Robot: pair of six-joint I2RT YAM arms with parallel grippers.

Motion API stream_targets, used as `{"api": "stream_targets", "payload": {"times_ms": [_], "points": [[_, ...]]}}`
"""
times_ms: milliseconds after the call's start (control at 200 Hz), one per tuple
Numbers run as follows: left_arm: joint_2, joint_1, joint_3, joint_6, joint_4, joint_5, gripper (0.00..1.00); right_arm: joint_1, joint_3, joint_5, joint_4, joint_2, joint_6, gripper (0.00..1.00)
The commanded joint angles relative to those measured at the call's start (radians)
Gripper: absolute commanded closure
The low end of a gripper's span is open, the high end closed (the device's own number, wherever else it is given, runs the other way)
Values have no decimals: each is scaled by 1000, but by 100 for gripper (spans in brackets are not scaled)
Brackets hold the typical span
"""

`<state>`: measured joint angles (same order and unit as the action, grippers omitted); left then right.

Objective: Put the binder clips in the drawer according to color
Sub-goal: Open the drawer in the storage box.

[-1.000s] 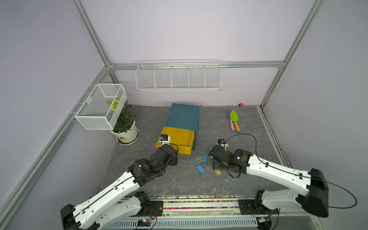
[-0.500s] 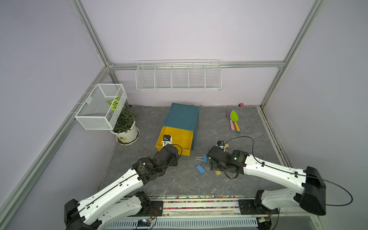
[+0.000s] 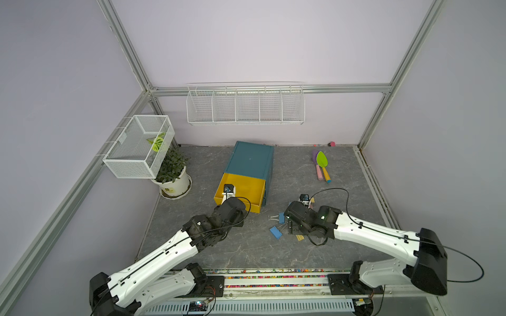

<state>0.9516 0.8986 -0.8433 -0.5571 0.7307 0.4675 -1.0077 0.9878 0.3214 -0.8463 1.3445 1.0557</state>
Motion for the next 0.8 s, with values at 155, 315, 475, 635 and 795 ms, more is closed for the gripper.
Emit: {"api": "stream_targets", "payload": {"times_ms": [155,315,475,635,795], "points": [[-51,-4,-13,-20,26,23,38,-6,-8,-60,7,38,110,19],[-71,-4,-15,-29,52,16,35,-6,-26,-30,-20,14,166,21],[-106,-4,-5,-48,70,3,28,-5,-41,20,-70,-24,269,23],[-139,-4,-1,-70,92,-9,24,-5,-54,14,-40,-32,304,22],[-191,-4,5,-93,118,-9,14,-6,-59,-77,29,27,333,21]]}}
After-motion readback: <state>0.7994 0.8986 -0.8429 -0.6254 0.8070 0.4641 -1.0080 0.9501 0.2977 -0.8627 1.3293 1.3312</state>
